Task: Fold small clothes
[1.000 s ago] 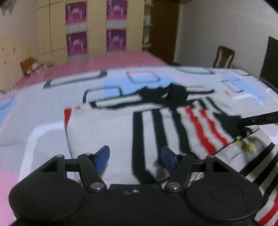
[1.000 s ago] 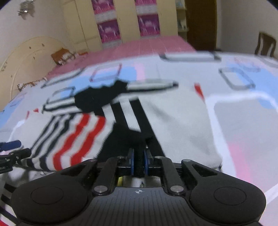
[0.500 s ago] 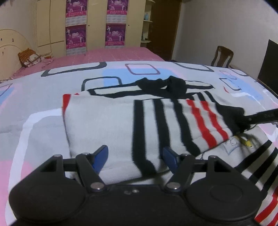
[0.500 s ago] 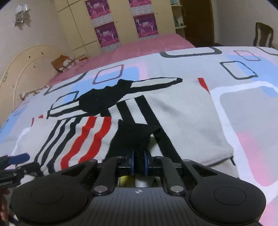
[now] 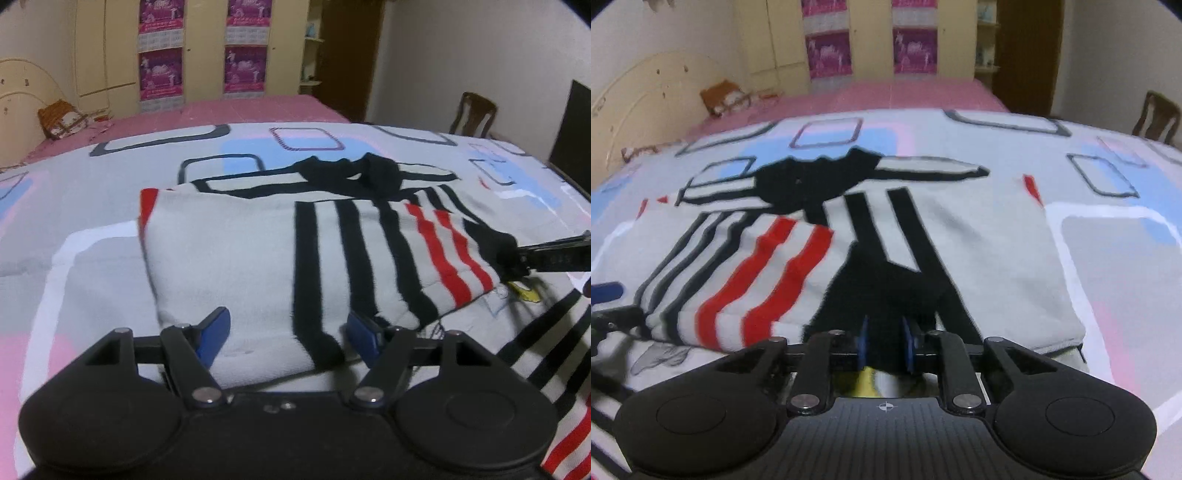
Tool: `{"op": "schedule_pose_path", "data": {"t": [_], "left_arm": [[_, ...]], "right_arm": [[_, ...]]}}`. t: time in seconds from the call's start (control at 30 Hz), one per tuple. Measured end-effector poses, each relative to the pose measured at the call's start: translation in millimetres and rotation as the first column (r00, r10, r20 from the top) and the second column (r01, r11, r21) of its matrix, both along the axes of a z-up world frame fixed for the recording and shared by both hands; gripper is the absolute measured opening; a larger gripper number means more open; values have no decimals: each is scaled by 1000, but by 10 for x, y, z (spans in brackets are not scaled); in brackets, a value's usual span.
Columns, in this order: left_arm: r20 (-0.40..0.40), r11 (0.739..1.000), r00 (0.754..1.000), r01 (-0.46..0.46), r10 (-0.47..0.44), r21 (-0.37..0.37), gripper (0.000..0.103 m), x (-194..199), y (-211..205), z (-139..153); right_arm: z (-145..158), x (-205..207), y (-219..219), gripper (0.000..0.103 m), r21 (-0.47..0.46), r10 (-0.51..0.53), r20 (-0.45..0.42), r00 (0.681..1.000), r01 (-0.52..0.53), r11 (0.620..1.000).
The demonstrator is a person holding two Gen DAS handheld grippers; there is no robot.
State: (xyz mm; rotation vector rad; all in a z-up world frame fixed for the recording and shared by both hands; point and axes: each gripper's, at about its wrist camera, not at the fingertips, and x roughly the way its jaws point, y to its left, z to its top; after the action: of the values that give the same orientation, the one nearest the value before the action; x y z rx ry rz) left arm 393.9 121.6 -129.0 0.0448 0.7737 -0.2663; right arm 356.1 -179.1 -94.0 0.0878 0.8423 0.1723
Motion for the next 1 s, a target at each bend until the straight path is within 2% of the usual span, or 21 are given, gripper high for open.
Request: {"op": "schedule_pose_path", "data": {"t": [0.03,0.1,0.13,0.2,0.27,0.33,0.37,0.4,0.43,0.47,0.5,0.57,0.73,1.0], "left_arm": [[-3,1000,1000,-14,14,-1,67,-10,13,47],[2,999,1000,-15,15,-32,68,-49,57,112],[-11,1000,1000,-8,8,-16,68,-45,48,87],[-21,999,1000,17,-16,42,69,-32,-6,-10],[-13,999,1000,13,-12,51,68,-48,-24,14],[-2,1000,1000,0,0,19,68,-93,18,71],[-2,1000,1000,-8,8,14,69,-122,35,79],[-1,1000,1000,-11,11,14,69,-154,50,82],[6,1000,1000,-11,11,21,69,-198,56,90],[11,999,1000,-13,13,30,71,-232,50,100],[16,999,1000,-15,14,40,72,-273,42,115],[28,997,999,-40,38,69,88,-354,9,153],[45,993,996,-77,74,86,88,-583,-77,250],[61,986,992,-113,107,119,87,-1110,-310,362]], "right_arm": [[61,6,-7,18,-10,-27,-12,1000,27,1000],[220,-88,24,18,-62,-48,68,997,52,997],[230,-114,30,18,-54,-32,86,996,37,998],[33,-12,45,21,-68,-27,-36,999,25,997],[15,-20,44,23,-70,-25,-24,999,23,997],[112,-62,16,23,-44,-38,-25,999,37,998],[160,-108,-13,28,-28,-44,-5,999,44,999],[193,-162,-44,51,-19,-55,9,998,55,998],[225,-202,-64,62,-16,-57,16,998,57,998],[249,-246,-81,66,-9,-52,30,998,53,999],[285,-289,-96,66,-3,-39,38,998,39,999],[343,-361,-133,66,-2,-25,39,999,25,1000],[417,-547,-234,65,47,-9,59,998,7,999],[533,-1077,-587,65,91,43,87,995,-51,995]]}}
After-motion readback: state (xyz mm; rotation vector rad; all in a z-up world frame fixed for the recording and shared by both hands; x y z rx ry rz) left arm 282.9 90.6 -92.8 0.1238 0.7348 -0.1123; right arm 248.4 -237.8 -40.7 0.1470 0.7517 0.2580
